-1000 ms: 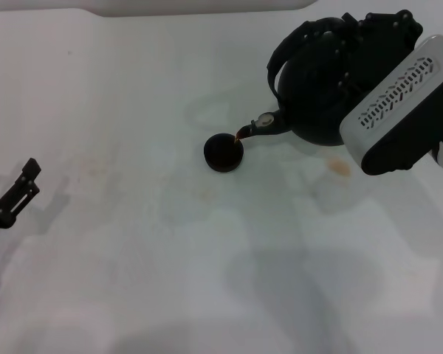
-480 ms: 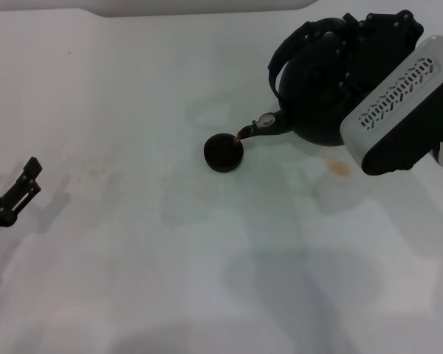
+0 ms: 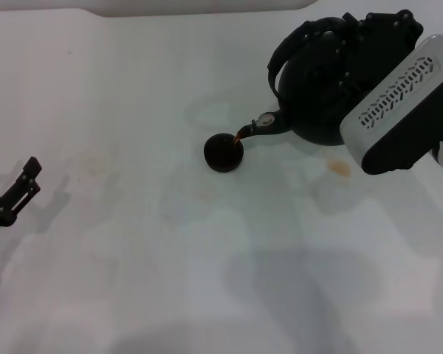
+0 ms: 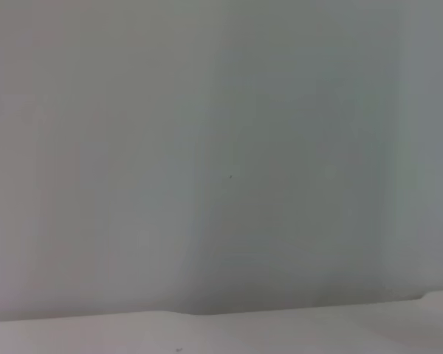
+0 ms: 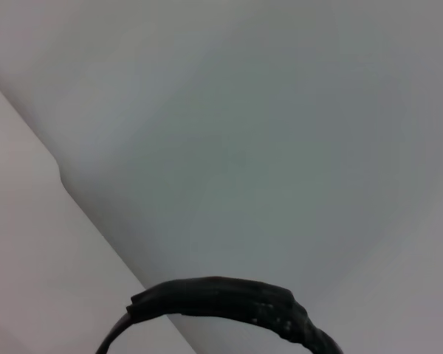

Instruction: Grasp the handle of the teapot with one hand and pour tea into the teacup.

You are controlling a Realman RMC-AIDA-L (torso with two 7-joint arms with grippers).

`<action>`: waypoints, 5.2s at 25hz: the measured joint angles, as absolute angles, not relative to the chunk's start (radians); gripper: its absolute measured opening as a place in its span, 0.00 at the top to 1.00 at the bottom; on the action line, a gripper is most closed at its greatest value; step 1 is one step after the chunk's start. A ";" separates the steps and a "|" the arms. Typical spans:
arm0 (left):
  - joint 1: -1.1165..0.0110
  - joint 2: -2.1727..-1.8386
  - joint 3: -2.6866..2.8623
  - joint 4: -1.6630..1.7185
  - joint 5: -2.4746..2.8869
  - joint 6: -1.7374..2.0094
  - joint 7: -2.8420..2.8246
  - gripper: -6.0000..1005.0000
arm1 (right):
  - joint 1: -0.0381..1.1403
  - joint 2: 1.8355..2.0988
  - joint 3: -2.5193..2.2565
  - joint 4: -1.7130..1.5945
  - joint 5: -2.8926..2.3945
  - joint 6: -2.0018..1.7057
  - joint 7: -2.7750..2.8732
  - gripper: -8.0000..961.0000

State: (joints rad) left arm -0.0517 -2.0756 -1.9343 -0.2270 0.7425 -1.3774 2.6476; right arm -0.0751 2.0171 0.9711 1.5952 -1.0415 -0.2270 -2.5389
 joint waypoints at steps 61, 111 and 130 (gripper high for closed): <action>-0.094 -2.075 -1.927 -0.227 0.750 -1.353 2.647 0.16 | 0.076 2.014 1.657 0.862 -0.933 0.879 -2.332 0.86; -0.104 -2.073 -1.937 -0.232 0.742 -1.353 2.647 0.16 | 0.076 2.010 1.764 0.748 -0.905 0.967 -2.476 0.32; -0.114 -2.075 -2.091 -0.236 0.476 -1.319 2.665 0.16 | 0.033 2.014 2.242 0.495 -0.641 1.086 -2.568 0.24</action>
State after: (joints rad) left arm -0.1140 -2.0754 -2.0908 -0.2356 0.4763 -1.3187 2.6649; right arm 0.0331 2.0144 2.2422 0.4949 -0.6415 1.0860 -2.5684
